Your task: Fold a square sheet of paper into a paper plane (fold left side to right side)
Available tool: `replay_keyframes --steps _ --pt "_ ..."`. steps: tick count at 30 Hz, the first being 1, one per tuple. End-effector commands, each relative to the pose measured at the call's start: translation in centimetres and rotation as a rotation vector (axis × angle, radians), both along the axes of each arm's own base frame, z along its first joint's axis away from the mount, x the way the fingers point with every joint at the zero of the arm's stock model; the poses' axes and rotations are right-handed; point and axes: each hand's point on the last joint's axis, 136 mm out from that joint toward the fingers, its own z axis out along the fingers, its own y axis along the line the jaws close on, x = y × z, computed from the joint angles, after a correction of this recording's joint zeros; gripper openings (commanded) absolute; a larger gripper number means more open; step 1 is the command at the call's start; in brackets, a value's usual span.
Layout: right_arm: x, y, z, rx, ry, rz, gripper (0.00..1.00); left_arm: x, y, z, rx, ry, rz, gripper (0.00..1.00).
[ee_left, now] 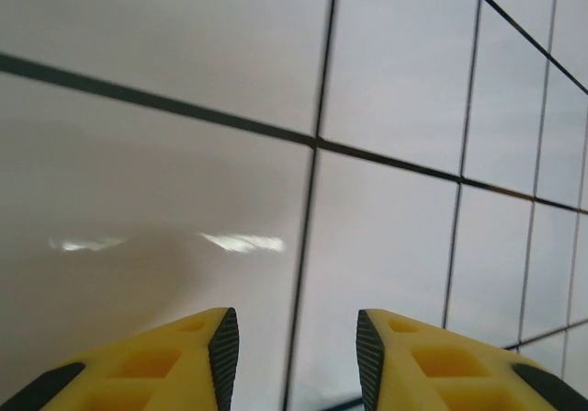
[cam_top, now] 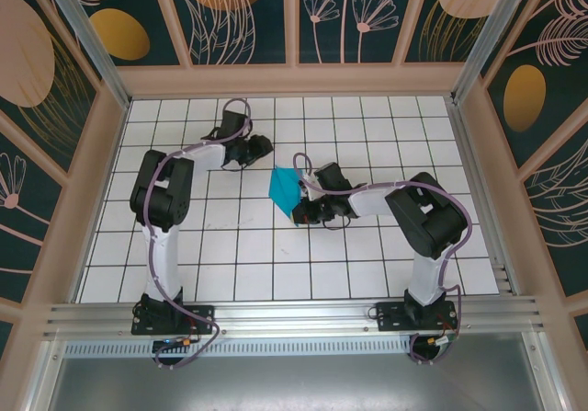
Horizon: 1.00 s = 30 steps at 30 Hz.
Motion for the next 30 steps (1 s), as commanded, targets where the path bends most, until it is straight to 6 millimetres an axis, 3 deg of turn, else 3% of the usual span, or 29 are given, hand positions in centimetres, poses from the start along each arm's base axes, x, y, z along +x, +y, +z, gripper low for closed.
replay_keyframes --steps 1,6,9,14,17,19,22,28,30 --pt "-3.1 -3.3 -4.7 -0.189 0.131 -0.009 0.02 0.1 0.5 1.4 0.033 -0.037 -0.017 0.43" --pt "-1.3 -1.6 -1.1 -0.105 0.046 -0.007 0.07 -1.4 0.8 5.9 0.006 -0.117 -0.034 0.45" --pt "0.2 -0.7 2.6 -0.036 -0.042 -0.02 0.15 -3.4 1.0 8.3 -0.036 -0.161 -0.042 0.47" --pt "2.6 -1.8 8.6 0.057 -0.178 -0.084 0.35 -7.4 1.4 10.7 -0.094 -0.191 -0.061 0.5" --pt "3.6 -3.2 9.9 0.069 -0.213 -0.121 0.43 -9.5 0.9 11.0 -0.161 -0.189 -0.074 0.5" --pt "4.6 -4.6 9.7 0.06 -0.213 -0.149 0.45 -11.3 0.2 9.7 -0.191 -0.156 -0.099 0.51" --pt "4.9 -5.2 9.3 0.069 -0.205 -0.163 0.46 -12.6 -1.2 8.2 -0.217 -0.119 -0.131 0.51" --pt "4.9 -5.0 8.7 0.112 -0.185 -0.182 0.46 -12.8 -4.4 6.2 -0.267 -0.078 -0.18 0.51" --pt "4.8 -5.1 8.7 0.118 -0.185 -0.188 0.46 -12.4 -5.4 4.7 -0.26 -0.043 -0.194 0.5"
